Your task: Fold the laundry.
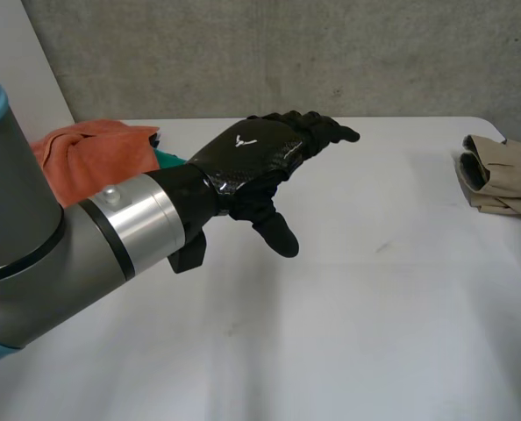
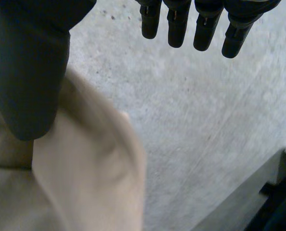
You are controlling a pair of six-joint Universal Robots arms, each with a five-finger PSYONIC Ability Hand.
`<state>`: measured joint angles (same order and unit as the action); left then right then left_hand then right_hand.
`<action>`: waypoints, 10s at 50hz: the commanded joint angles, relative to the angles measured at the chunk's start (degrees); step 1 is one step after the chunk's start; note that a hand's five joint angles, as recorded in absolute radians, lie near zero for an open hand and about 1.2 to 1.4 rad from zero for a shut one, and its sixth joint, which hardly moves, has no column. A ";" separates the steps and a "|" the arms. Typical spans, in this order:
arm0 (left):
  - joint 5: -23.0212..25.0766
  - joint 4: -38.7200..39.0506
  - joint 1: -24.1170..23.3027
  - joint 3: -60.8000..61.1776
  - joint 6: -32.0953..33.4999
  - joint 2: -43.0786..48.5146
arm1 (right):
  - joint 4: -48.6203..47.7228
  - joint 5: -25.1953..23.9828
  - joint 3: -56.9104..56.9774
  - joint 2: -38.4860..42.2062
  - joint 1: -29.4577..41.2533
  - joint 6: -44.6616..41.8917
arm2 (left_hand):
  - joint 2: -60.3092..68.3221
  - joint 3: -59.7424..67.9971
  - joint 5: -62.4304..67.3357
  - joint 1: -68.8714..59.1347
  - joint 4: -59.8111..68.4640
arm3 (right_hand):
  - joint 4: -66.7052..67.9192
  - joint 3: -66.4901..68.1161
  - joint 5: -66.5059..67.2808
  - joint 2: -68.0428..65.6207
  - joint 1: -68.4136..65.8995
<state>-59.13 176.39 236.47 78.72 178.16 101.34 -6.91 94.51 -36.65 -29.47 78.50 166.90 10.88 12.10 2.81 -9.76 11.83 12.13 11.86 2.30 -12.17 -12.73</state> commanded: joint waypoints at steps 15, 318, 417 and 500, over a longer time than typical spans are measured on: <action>-32.01 9.07 17.35 -4.62 8.58 -2.22 | -39.24 -33.33 -64.94 -48.66 14.40 -3.60 | -0.88 -2.10 -2.81 -0.24 -1.83 | -2.13 -1.86 -2.30 2.17 2.73; -29.90 -8.51 1.81 -16.40 13.97 -13.19 | -8.38 -2.33 -58.11 -29.60 36.37 25.85 | 69.12 67.90 67.19 -70.24 68.17 | 2.06 2.33 1.89 -2.02 -1.46; -14.00 6.54 24.22 22.97 23.70 2.20 | 9.26 -25.78 -46.84 -34.50 7.11 -29.68 | 69.12 67.90 67.19 -70.24 68.17 | 67.87 68.14 67.70 -67.83 -67.27; -28.41 20.49 11.83 12.60 23.99 10.28 | -4.68 -26.23 -46.67 -18.96 -0.89 -26.80 | -0.88 -2.10 -2.81 -0.24 -1.83 | 67.74 68.01 67.57 -67.70 -67.14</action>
<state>-86.53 197.48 249.31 91.59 202.12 111.25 -4.83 65.90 -84.93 -52.95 77.38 139.75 11.93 12.36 2.85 -10.88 11.83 35.46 35.53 25.82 -35.44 -36.79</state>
